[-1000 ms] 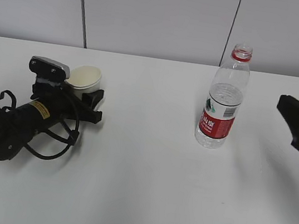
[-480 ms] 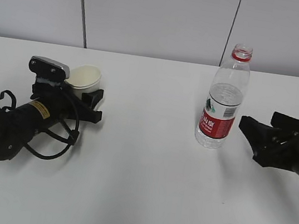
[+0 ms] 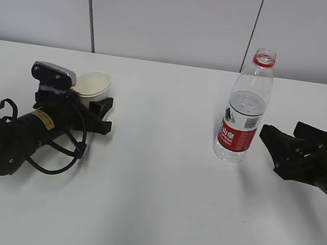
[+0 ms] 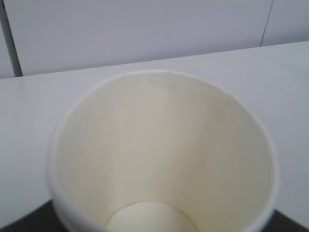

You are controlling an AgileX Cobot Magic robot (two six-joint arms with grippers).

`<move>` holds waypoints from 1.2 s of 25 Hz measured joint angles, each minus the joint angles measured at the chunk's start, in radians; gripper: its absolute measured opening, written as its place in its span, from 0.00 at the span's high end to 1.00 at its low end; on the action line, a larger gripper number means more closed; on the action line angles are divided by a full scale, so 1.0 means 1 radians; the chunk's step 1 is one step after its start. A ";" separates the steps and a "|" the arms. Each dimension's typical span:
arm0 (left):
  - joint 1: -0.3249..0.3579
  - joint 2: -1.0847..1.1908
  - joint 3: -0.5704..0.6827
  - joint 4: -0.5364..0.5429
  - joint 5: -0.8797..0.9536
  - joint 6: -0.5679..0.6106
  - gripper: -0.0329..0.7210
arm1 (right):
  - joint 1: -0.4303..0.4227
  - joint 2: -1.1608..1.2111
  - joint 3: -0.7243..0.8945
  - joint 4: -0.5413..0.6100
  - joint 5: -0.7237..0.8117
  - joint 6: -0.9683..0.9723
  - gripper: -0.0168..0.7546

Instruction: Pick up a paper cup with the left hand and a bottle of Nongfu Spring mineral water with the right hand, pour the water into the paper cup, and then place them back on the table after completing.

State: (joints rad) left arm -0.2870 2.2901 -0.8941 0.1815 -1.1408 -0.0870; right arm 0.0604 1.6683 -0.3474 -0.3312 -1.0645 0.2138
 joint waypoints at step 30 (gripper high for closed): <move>0.000 0.000 0.000 -0.003 -0.001 0.000 0.44 | 0.000 0.338 -0.216 -0.071 -0.075 0.000 0.15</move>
State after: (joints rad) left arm -0.2870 2.2901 -0.8941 0.1787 -1.1421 -0.0870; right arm 0.0604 2.0063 -0.5638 -0.4026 -1.1397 0.2138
